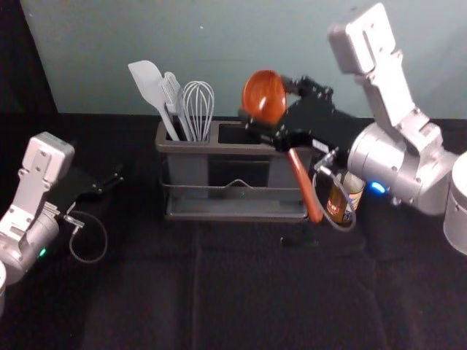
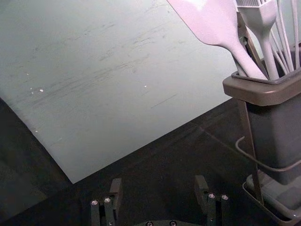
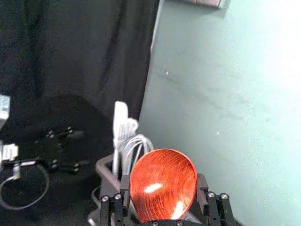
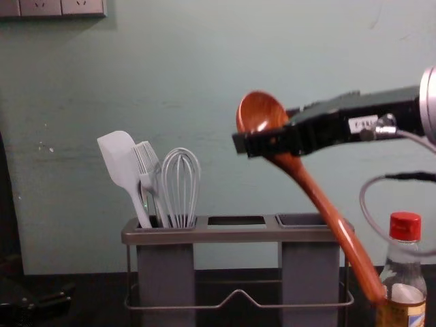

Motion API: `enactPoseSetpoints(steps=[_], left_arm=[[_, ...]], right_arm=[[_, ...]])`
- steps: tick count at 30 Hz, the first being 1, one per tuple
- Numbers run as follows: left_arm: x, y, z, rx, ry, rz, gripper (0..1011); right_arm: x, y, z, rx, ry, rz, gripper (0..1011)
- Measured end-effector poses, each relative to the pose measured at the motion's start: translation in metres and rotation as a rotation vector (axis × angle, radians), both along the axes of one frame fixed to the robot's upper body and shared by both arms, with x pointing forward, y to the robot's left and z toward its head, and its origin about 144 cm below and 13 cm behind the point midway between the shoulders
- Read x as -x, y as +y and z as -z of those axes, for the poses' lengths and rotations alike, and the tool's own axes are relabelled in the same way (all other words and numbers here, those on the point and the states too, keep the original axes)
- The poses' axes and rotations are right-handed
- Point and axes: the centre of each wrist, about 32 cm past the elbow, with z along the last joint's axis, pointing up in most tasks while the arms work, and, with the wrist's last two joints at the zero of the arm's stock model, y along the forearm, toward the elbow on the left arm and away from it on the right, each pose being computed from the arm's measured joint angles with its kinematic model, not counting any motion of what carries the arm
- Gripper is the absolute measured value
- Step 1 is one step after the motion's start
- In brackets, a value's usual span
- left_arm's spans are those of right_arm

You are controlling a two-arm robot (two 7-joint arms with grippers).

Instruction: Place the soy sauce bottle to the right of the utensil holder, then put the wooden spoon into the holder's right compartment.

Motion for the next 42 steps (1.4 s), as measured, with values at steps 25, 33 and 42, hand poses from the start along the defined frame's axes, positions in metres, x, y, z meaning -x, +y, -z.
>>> enactPoseSetpoints(steps=[25, 33, 42], left_arm=[[0.000, 0.000, 0.000, 0.000, 0.000, 0.000, 1005], [0.000, 0.000, 0.000, 0.000, 0.000, 0.000, 1005], [0.000, 0.000, 0.000, 0.000, 0.000, 0.000, 1005]], right_arm=[[-0.067, -0.016, 0.001, -0.048, -0.156, -0.068, 838], [-0.080, -0.012, -0.004, -0.062, -0.170, -0.073, 838], [-0.091, -0.011, -0.007, -0.078, -0.182, -0.057, 838]])
